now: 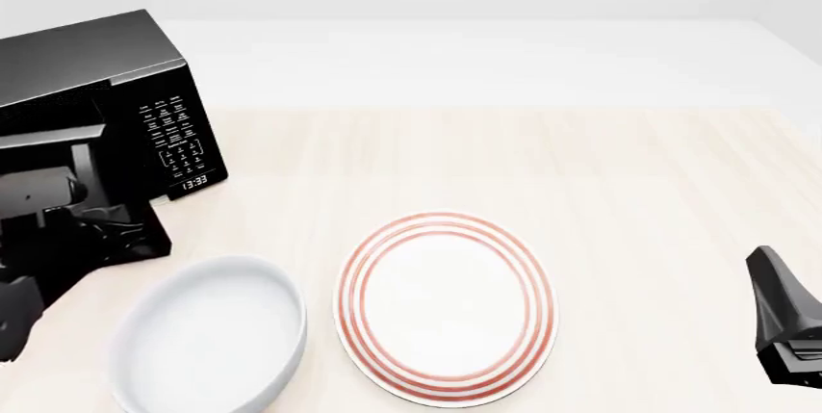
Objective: Open the microwave.
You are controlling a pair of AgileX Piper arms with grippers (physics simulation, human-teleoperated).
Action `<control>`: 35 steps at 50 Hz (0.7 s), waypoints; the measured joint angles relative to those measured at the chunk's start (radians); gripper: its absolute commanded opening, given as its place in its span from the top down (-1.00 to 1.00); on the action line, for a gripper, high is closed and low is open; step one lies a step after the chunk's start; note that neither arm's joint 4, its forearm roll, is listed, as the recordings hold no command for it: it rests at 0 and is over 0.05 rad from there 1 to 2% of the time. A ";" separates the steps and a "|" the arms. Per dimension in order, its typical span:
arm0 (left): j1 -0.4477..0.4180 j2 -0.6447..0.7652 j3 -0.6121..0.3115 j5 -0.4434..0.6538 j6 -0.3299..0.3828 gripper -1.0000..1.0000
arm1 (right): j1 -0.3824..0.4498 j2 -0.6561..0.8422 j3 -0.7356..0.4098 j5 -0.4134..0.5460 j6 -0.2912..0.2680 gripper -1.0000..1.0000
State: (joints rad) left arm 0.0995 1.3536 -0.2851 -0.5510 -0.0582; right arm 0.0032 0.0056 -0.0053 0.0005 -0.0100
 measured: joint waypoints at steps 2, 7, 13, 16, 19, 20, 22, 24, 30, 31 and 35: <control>0.000 -0.008 0.004 0.005 0.001 1.00 | 0.000 0.000 0.000 0.000 0.000 -1.00; 0.000 -0.026 0.015 0.016 0.004 1.00 | 0.000 0.000 0.000 0.000 0.000 -1.00; 0.000 -0.049 0.028 0.029 0.007 1.00 | 0.000 0.000 0.000 0.000 0.000 -1.00; 0.000 -0.060 0.035 0.035 0.008 1.00 | 0.000 0.000 0.000 0.000 0.000 -1.00; 0.000 -0.069 0.041 0.038 0.009 1.00 | 0.000 0.000 0.000 0.000 0.000 -1.00; 0.000 -0.072 0.043 0.039 0.010 1.00 | 0.000 0.000 0.000 0.000 0.000 -1.00; 0.001 -0.081 0.048 0.046 0.010 1.00 | 0.000 0.000 0.000 0.000 0.000 -1.00; 0.001 -0.090 0.053 0.050 0.011 1.00 | 0.000 0.000 0.000 0.000 0.000 -1.00; 0.001 -0.112 0.064 0.065 0.016 1.00 | 0.000 0.000 0.000 0.000 0.000 -1.00; 0.001 -0.117 0.065 0.070 0.017 1.00 | 0.000 0.000 0.000 0.000 0.000 -1.00; 0.000 -0.134 0.072 0.084 0.022 1.00 | 0.000 0.000 0.000 0.000 0.000 -1.00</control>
State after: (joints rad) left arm 0.0998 1.2193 -0.2131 -0.4671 -0.0361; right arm 0.0032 0.0056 -0.0053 0.0005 -0.0100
